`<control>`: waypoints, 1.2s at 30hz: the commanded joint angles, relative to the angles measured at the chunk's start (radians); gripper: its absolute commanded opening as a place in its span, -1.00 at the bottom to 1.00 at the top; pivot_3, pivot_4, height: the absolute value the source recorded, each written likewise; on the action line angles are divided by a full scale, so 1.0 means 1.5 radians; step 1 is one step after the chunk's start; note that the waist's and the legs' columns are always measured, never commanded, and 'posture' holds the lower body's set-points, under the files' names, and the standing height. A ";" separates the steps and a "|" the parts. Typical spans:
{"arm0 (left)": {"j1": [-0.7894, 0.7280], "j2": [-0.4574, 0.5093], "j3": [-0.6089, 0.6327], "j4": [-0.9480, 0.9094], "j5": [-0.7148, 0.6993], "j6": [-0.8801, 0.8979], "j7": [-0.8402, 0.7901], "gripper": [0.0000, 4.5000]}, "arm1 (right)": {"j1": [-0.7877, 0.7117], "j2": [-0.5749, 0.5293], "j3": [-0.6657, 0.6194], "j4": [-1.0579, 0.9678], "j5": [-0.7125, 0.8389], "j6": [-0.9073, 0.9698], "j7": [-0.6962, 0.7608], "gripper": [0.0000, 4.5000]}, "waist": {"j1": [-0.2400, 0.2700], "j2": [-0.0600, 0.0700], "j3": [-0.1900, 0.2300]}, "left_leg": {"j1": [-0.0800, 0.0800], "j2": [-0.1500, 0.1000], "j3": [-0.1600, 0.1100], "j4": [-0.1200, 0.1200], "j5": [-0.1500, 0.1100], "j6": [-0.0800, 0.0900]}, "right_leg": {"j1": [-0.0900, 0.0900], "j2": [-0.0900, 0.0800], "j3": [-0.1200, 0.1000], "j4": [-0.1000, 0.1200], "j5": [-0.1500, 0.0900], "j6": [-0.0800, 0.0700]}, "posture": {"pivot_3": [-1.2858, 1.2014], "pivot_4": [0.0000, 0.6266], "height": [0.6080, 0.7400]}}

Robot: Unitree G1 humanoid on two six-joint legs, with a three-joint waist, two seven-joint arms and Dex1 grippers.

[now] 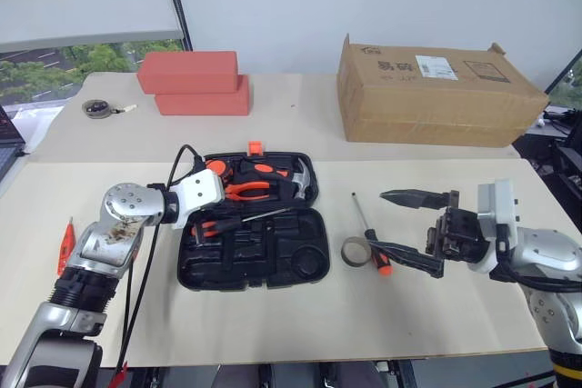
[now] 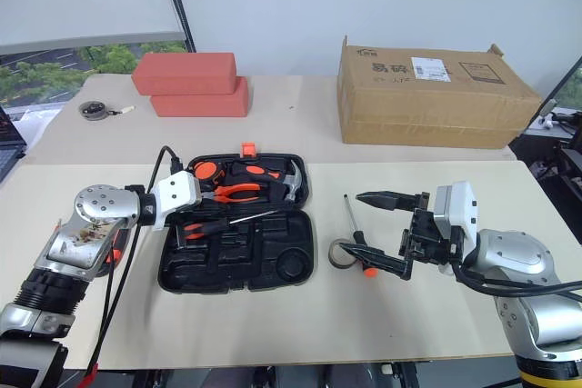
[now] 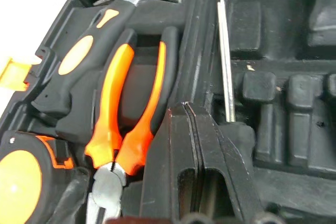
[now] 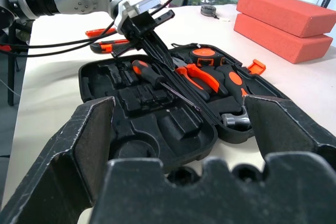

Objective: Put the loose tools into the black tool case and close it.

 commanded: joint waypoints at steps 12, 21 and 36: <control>-0.015 -0.006 -0.049 0.111 0.071 -0.119 -0.022 -0.99 | 0.010 -0.002 -0.019 -0.021 0.008 -0.012 -0.006 1.00 | 0.000 0.003 -0.002 | 0.002 0.000 0.000 0.000 0.000 0.000 | 0.001 0.000 0.000 0.000 0.000 0.000 | 0.03 -0.52 0.58; -0.040 -0.046 -0.098 0.119 0.112 -0.157 -0.030 -0.99 | 0.007 -0.007 -0.023 -0.017 0.009 -0.012 -0.004 1.00 | 0.006 0.006 -0.004 | 0.003 -0.001 0.000 0.000 -0.001 -0.001 | 0.003 -0.002 0.001 0.000 0.000 0.000 | 0.03 -0.52 0.58; -0.107 -0.058 0.001 0.081 0.008 -0.075 -0.042 -0.99 | 0.010 -0.004 -0.023 -0.016 0.006 -0.016 -0.003 1.00 | 0.002 0.006 -0.004 | -0.004 -0.002 -0.003 0.007 -0.001 0.006 | 0.001 -0.002 0.000 0.000 0.001 0.002 | 0.03 -0.52 0.58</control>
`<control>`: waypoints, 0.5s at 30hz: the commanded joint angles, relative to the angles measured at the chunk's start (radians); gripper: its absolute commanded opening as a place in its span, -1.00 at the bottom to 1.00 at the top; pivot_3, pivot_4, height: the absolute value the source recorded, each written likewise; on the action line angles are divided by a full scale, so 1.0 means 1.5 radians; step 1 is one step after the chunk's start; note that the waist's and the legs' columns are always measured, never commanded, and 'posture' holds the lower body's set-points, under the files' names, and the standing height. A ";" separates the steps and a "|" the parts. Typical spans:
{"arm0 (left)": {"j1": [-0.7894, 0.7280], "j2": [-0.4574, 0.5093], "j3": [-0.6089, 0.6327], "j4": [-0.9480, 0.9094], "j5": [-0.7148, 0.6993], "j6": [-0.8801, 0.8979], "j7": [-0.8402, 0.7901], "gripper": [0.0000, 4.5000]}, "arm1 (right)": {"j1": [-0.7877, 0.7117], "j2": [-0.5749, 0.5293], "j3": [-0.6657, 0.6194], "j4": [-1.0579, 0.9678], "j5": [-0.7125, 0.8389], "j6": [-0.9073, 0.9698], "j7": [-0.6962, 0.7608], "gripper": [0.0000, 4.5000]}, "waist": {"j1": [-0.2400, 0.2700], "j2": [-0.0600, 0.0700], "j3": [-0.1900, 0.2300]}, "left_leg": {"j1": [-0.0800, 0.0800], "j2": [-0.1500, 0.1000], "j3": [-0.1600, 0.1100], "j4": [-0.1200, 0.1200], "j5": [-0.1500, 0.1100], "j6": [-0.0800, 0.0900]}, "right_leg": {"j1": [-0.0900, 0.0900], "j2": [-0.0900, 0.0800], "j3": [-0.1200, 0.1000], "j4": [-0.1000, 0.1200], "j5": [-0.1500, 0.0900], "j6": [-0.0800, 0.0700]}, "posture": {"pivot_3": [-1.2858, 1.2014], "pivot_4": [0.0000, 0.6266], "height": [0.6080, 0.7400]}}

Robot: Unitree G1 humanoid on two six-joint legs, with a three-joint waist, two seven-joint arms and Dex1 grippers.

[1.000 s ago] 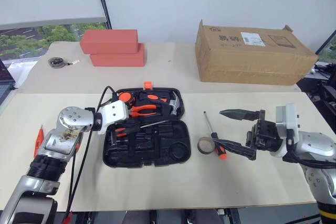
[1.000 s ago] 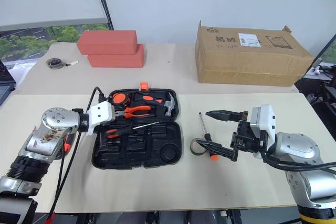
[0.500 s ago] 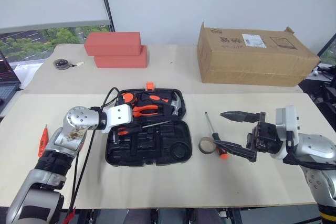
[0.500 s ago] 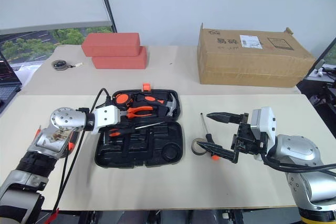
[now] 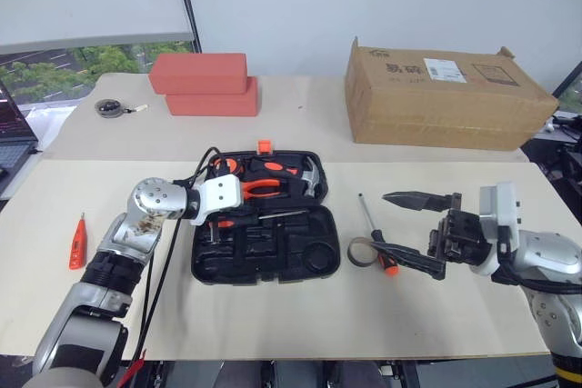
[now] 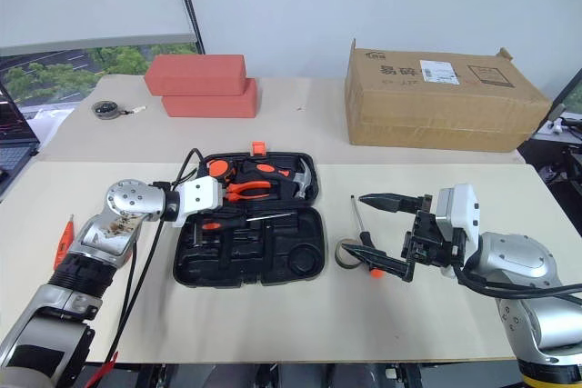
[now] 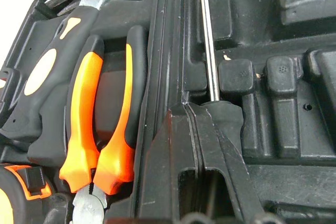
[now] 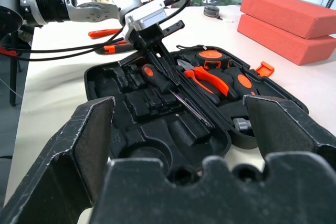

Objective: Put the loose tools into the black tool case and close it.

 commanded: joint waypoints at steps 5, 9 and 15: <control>-0.003 0.018 0.055 -0.093 -0.112 0.069 -0.058 -0.99 | -0.006 -0.001 -0.014 -0.013 0.005 -0.018 0.002 1.00 | -0.003 0.000 0.000 | 0.000 0.000 0.000 0.000 0.000 0.000 | 0.000 0.000 0.000 0.000 0.000 0.000 | 0.03 -0.52 0.58; 0.010 0.029 0.041 -0.091 -0.101 0.068 -0.068 -0.99 | -0.008 -0.001 -0.012 -0.014 0.004 -0.017 0.000 1.00 | -0.004 0.000 0.000 | 0.000 0.000 0.000 0.000 0.000 0.000 | 0.000 0.001 0.000 0.000 0.000 0.000 | 0.03 -0.52 0.58; 0.019 0.017 0.010 -0.053 -0.067 0.053 -0.062 -0.99 | -0.012 -0.003 -0.012 -0.016 0.005 -0.014 -0.004 1.00 | -0.002 0.000 0.000 | 0.000 0.000 0.000 0.000 0.000 0.000 | 0.000 0.001 0.000 0.000 0.000 0.000 | 0.03 -0.52 0.58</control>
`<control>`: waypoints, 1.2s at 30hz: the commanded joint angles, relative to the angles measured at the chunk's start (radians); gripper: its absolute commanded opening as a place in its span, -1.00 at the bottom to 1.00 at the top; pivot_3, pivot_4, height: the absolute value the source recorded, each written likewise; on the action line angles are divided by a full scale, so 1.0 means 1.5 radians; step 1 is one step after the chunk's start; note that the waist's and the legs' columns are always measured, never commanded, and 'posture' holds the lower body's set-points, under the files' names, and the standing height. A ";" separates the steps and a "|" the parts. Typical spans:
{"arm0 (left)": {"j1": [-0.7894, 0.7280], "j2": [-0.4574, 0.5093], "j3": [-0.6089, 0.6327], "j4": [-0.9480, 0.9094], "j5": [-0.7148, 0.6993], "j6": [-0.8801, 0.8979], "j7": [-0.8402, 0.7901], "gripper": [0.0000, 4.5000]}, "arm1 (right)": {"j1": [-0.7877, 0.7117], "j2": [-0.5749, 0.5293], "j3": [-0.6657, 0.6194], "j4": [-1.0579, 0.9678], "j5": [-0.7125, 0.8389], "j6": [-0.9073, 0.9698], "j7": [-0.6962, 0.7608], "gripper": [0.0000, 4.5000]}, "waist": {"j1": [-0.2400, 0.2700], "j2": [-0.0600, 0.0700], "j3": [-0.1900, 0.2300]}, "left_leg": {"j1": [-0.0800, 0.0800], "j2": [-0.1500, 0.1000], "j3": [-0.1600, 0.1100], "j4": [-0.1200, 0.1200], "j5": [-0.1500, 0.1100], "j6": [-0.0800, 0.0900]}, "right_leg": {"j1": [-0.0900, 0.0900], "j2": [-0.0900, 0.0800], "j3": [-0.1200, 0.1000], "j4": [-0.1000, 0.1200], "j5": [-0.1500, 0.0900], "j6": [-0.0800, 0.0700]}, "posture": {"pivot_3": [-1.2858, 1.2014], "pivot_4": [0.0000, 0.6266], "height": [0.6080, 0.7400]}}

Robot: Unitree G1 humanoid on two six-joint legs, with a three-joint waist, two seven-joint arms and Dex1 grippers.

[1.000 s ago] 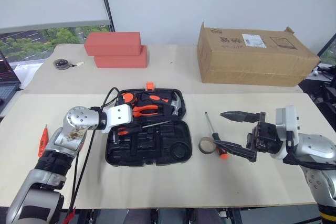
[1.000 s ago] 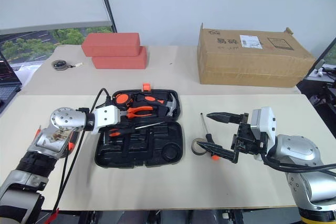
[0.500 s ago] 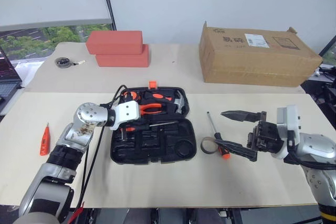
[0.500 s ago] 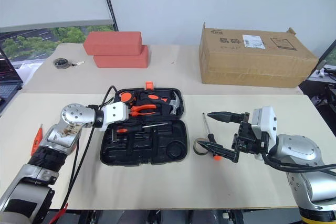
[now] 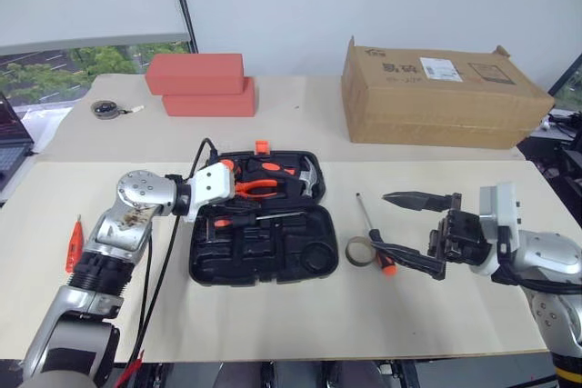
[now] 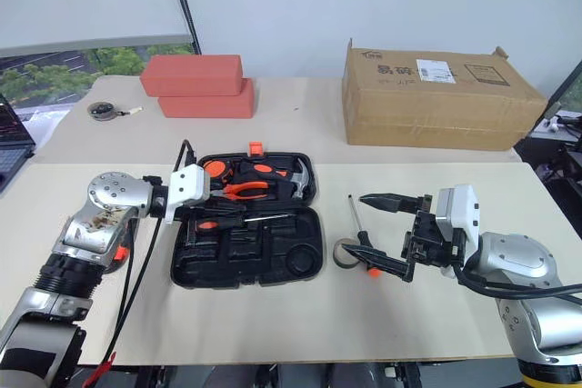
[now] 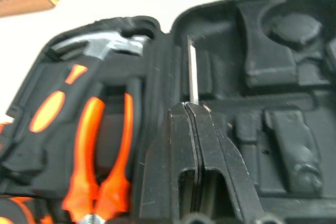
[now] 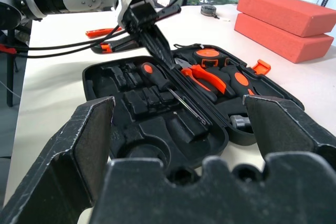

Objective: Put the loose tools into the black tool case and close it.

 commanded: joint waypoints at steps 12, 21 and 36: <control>0.042 -0.030 -0.075 0.120 0.093 -0.075 0.029 -0.99 | -0.012 0.000 -0.009 -0.016 0.000 -0.018 -0.009 1.00 | 0.000 0.002 -0.002 | 0.003 0.000 0.000 0.000 -0.001 -0.001 | 0.002 -0.001 0.000 0.000 -0.001 -0.002 | 0.03 -0.52 0.58; 0.016 -0.041 -0.007 0.051 0.007 0.009 0.032 -0.99 | 0.040 -0.041 0.019 -0.013 -0.076 0.031 -0.049 1.00 | 0.000 0.003 -0.005 | 0.003 0.000 0.000 0.000 -0.003 -0.005 | 0.002 -0.001 0.001 0.001 -0.002 -0.003 | 0.03 -0.52 0.58; 0.061 0.084 0.135 -0.235 -0.252 0.285 -0.048 0.59 | 0.030 -0.014 0.120 -0.016 -0.221 0.182 -0.263 1.00 | -0.016 0.000 -0.003 | -0.001 0.000 -0.001 0.000 -0.001 -0.002 | -0.001 0.000 0.000 0.000 -0.002 0.001 | 0.03 -0.52 0.58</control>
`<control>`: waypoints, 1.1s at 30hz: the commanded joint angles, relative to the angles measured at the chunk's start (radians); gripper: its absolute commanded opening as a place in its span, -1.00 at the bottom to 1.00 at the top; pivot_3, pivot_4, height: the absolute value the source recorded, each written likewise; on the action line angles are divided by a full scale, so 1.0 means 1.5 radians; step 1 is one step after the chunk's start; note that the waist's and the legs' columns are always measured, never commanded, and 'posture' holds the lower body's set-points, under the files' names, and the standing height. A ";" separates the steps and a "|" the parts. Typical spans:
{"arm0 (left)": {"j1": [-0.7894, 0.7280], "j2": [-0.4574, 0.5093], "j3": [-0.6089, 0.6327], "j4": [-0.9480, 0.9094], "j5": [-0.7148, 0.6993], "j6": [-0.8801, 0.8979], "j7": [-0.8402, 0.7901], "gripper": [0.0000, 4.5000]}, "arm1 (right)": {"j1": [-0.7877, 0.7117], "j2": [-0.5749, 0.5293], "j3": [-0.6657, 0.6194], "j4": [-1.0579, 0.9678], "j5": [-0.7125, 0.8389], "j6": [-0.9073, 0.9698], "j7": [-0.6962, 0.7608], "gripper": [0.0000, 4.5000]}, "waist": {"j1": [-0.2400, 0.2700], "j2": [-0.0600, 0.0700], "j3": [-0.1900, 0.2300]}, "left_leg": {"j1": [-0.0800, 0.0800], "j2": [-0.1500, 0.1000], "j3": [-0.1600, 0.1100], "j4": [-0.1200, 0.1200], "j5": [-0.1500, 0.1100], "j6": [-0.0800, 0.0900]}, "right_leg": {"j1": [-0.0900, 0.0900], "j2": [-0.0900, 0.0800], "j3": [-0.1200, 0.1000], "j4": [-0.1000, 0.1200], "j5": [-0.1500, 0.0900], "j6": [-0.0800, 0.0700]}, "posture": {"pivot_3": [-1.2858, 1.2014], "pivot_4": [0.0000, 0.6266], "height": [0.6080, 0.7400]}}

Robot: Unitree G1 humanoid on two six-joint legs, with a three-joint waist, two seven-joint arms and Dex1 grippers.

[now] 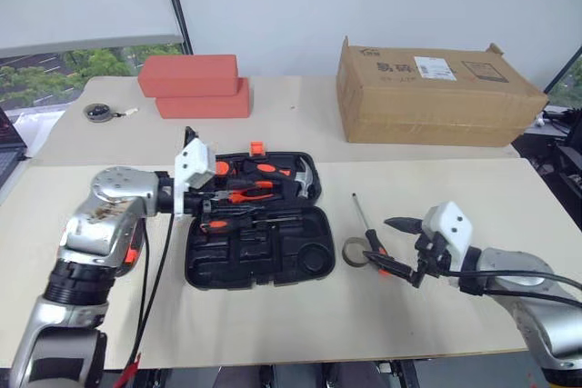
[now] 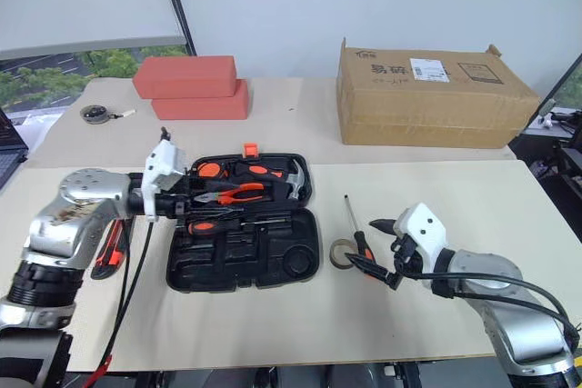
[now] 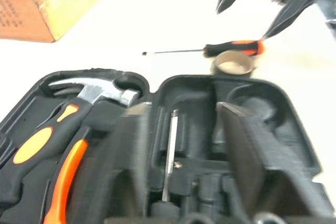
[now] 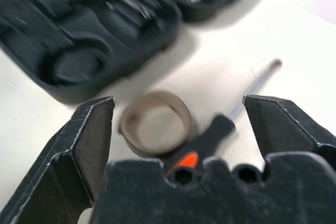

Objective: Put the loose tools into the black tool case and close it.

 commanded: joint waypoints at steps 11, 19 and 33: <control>0.035 0.097 0.038 -0.096 -0.068 0.023 -0.069 0.99 | -0.135 0.093 0.010 0.026 0.007 0.247 -0.171 1.00 | -0.003 0.000 0.000 | 0.000 0.000 -0.001 0.000 -0.003 -0.006 | 0.000 0.001 0.000 0.001 -0.002 -0.004 | 0.03 -0.52 0.58; 0.046 0.106 0.053 -0.116 -0.076 0.018 -0.060 1.00 | -0.256 0.152 0.070 0.098 -0.033 0.361 -0.255 0.89 | -0.005 0.000 0.001 | -0.001 0.000 -0.001 -0.001 0.000 -0.011 | -0.001 0.003 0.001 0.000 -0.001 -0.002 | 0.03 -0.52 0.58; 0.073 0.106 0.045 -0.136 -0.064 0.001 -0.024 1.00 | -0.299 0.127 0.156 0.102 -0.077 0.397 -0.249 -0.95 | -0.004 0.000 0.000 | -0.001 0.001 -0.001 0.000 -0.001 -0.012 | -0.001 0.005 0.001 0.000 -0.002 -0.003 | 0.03 -0.52 0.58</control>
